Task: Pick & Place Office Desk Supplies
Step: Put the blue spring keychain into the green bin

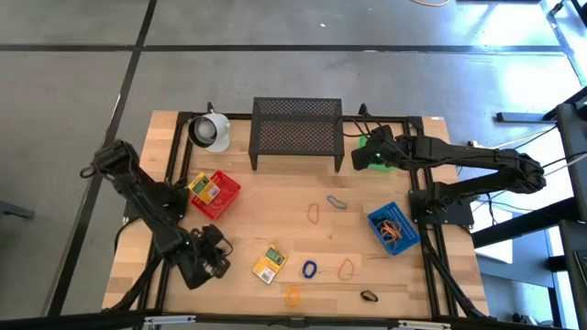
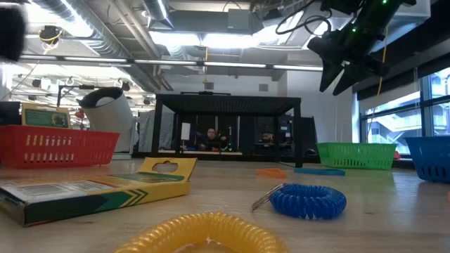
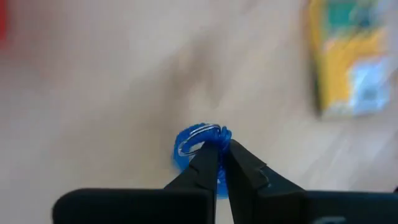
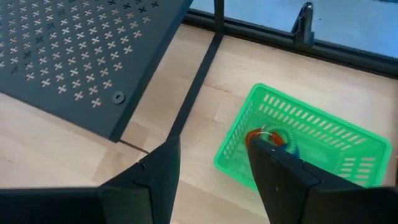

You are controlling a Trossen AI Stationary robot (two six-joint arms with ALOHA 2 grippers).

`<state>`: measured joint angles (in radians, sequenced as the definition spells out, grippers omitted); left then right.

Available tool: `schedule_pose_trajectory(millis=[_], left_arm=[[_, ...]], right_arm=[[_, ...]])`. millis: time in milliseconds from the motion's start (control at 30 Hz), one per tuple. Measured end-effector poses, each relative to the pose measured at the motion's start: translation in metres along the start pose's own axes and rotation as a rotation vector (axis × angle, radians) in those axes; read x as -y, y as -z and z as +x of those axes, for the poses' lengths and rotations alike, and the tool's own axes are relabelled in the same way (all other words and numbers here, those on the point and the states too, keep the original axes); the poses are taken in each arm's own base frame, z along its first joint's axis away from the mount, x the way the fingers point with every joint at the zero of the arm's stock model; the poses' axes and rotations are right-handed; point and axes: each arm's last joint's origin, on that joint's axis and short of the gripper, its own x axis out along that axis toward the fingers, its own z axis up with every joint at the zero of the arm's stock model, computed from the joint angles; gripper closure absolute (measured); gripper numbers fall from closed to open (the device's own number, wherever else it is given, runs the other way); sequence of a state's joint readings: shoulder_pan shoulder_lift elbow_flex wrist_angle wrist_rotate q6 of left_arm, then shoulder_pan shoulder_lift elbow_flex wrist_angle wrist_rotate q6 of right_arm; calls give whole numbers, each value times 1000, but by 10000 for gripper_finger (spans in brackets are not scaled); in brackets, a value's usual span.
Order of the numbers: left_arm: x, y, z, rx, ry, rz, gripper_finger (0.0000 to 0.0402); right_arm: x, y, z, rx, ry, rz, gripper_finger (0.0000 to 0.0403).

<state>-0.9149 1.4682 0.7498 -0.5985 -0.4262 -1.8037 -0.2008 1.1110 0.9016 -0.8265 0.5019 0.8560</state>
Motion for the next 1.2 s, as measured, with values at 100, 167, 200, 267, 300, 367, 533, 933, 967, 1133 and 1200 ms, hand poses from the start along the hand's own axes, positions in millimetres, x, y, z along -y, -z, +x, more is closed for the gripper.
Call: schedule_pose_trajectory(millis=[100,167,200,267,300,367,533,933,967,1133,1200], left_arm=[[7,-14,-5,135,49,62,391],[14,-24,-10,209,87,91,390],[16,-29,-12,240,98,106,390],[21,-40,-13,295,119,131,390],[23,-46,-14,317,134,139,390],[29,-59,-16,357,165,158,390],[41,-95,-18,469,221,237,389],[58,-190,-30,845,384,413,389],[58,-197,-32,872,395,420,389],[54,-220,-38,961,449,431,389],[51,-226,-39,980,467,412,389]], right_arm=[[-1,0,0,-18,-22,3,213],[-1,0,0,-29,-35,4,213],[-2,0,0,-32,-41,5,213],[-3,0,-1,-25,-56,9,213],[-5,0,-1,-13,-62,11,213],[-9,-1,-2,26,-79,17,213],[-24,-2,-10,131,-168,-17,213],[-61,11,-40,233,-510,-272,213],[-63,12,-43,237,-541,-296,213],[-75,18,-56,254,-713,-372,213],[-79,19,-62,274,-772,-384,213]])
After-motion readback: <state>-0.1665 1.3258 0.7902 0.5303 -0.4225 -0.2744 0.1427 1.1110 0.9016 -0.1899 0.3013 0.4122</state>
